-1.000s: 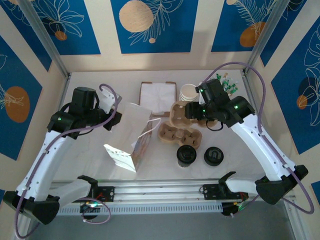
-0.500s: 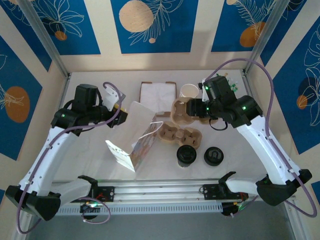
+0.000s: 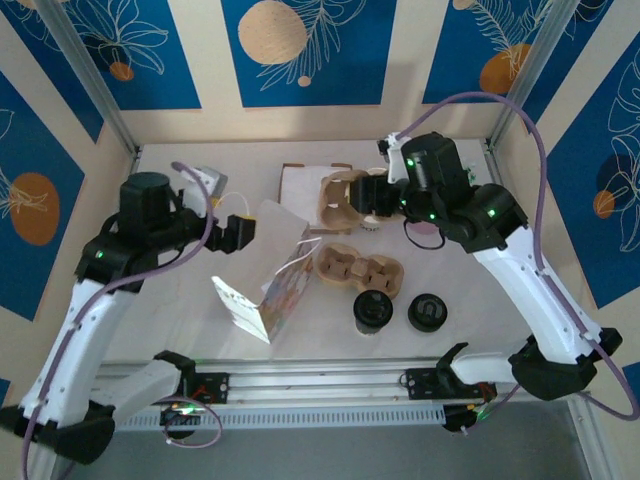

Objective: Pack the takeout coffee

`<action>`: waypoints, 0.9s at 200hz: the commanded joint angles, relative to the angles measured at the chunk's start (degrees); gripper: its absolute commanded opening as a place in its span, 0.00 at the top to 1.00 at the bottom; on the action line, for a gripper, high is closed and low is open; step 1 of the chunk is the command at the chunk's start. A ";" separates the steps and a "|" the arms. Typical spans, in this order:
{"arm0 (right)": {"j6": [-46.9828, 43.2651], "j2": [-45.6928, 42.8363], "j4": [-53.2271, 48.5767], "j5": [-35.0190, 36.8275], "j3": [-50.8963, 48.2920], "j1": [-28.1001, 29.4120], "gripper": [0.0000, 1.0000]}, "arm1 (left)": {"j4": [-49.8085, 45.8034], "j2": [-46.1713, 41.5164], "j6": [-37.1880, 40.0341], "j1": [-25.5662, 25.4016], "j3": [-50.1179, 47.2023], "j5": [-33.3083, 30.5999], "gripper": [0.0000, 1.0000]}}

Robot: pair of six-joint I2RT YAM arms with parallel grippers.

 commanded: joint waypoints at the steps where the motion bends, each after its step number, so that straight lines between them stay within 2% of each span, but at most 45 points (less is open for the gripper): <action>1: 0.08 1.20 7.89 -3.36 1.40 0.66 0.44 | -0.23 -4.62 -5.92 -0.35 -0.32 -1.77 0.00; 38: 2.38 2.87 17.58 -8.19 0.38 1.67 0.45 | -0.22 -12.48 -13.65 -0.34 -4.04 -7.30 0.00; 55: 1.77 5.37 17.87 -9.33 2.80 3.32 0.45 | -0.56 -15.37 -16.53 -0.32 -6.28 -8.35 0.06; 69: 0.71 8.09 16.62 -9.42 5.29 5.24 0.45 | -1.28 -16.79 -18.61 -0.32 -8.33 -9.10 0.08; 84: 0.04 11.18 14.79 -9.33 8.12 7.14 0.45 | -2.57 -17.77 -21.49 -0.38 -9.70 -11.78 0.17; 97: -0.42 13.84 13.46 -9.60 10.38 8.89 0.45 | -3.89 -18.32 -22.87 -0.32 -9.82 -12.58 0.20; 110: -1.03 16.34 12.05 -9.92 12.45 10.50 0.45 | -5.14 -18.71 -22.79 -0.32 -9.69 -13.63 0.21; 143: -3.48 22.13 7.16 -11.52 17.68 13.87 0.45 | -5.88 -21.06 -22.54 -0.32 -10.99 -21.51 0.25; 180: -5.34 27.50 -0.47 -13.35 24.37 15.19 0.46 | -6.48 -21.72 -21.30 -0.38 -10.91 -25.38 0.26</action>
